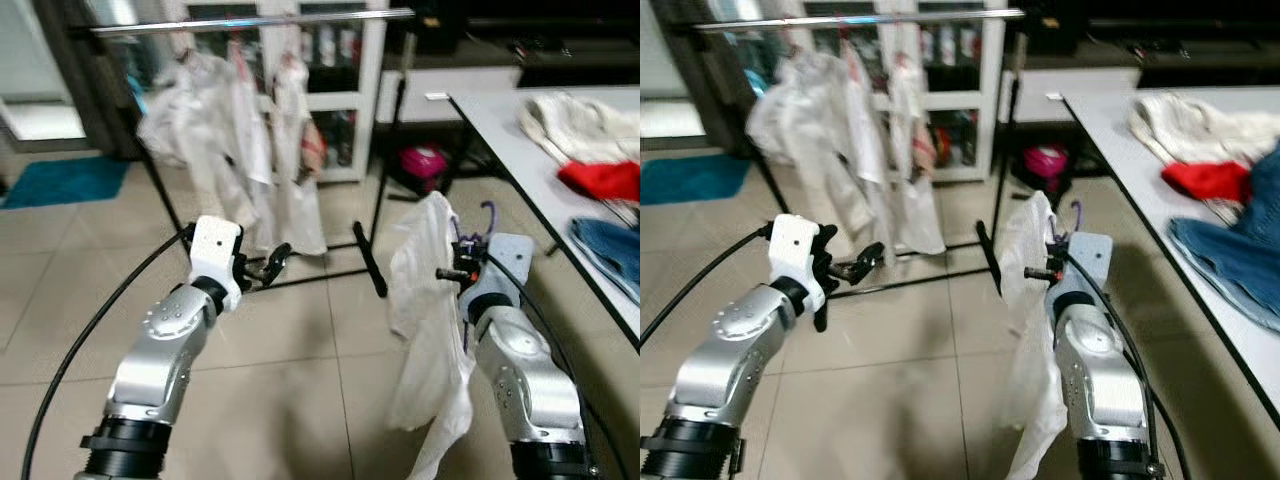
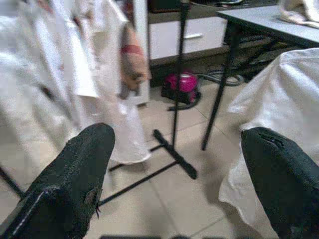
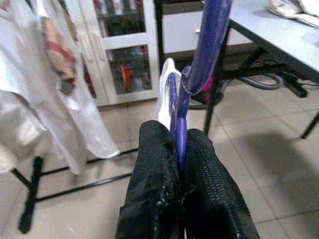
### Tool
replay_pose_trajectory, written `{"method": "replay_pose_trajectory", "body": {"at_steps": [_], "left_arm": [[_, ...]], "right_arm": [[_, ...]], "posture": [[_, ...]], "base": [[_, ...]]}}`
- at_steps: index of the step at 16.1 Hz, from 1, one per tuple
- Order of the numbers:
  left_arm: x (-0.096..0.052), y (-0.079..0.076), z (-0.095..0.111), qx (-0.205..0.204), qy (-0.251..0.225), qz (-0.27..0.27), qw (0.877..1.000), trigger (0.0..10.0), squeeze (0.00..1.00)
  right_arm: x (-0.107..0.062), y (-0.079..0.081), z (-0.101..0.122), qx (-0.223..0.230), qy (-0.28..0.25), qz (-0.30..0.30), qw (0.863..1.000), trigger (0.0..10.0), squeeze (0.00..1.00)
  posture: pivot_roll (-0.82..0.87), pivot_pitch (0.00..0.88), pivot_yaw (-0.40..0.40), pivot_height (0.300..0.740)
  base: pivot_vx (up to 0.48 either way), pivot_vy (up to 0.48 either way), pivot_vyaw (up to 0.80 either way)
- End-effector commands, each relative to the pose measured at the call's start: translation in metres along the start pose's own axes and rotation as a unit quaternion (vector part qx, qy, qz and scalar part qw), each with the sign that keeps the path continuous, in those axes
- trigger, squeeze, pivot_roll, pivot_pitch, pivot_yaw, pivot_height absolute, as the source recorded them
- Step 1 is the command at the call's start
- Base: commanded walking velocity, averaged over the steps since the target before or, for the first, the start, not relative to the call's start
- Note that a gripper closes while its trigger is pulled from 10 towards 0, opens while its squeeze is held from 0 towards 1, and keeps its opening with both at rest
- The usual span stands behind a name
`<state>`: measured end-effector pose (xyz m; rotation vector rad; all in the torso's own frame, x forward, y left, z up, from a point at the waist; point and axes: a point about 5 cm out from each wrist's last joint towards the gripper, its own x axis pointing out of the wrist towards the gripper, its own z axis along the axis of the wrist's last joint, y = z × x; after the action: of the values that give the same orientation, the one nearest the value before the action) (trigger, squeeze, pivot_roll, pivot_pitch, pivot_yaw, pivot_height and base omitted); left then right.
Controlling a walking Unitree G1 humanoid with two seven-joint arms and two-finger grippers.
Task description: Hang hanger
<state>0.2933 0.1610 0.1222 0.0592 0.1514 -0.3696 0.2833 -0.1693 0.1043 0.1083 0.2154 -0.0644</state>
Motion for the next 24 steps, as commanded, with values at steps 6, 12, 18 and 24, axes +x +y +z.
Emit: {"method": "replay_pose_trajectory", "body": {"at_steps": [6,12,18,24], "left_arm": [[0.0053,-0.0026,0.0045,-0.006,-0.01,-0.012,1.0,10.0,0.6],[0.0066,-0.0033,0.0044,-0.011,-0.014,-0.008,1.0,10.0,0.6],[0.0058,-0.002,0.0042,-0.013,-0.018,-0.001,1.0,10.0,0.6],[0.0048,-0.0026,0.004,-0.012,-0.021,0.0,1.0,10.0,0.6]], "right_arm": [[0.0003,0.0014,0.0068,-0.01,-0.019,0.007,1.0,10.0,0.0],[0.0033,0.0029,0.0114,-0.029,-0.027,0.017,0.999,10.0,0.0],[0.0069,0.0062,0.0118,-0.037,-0.026,0.029,0.999,10.0,0.0],[0.0089,0.0074,0.0116,-0.039,-0.026,0.035,0.998,10.0,0.0]], "posture": [[-0.05,0.0,0.042,0.74],[-0.05,0.0,0.021,0.74],[-0.04,0.0,-0.004,0.74],[-0.03,0.0,-0.009,0.74]], "base": [[0.312,0.0,-0.19],[0.316,0.0,0.0],[0.316,0.0,0.0],[0.316,0.0,0.0]]}}
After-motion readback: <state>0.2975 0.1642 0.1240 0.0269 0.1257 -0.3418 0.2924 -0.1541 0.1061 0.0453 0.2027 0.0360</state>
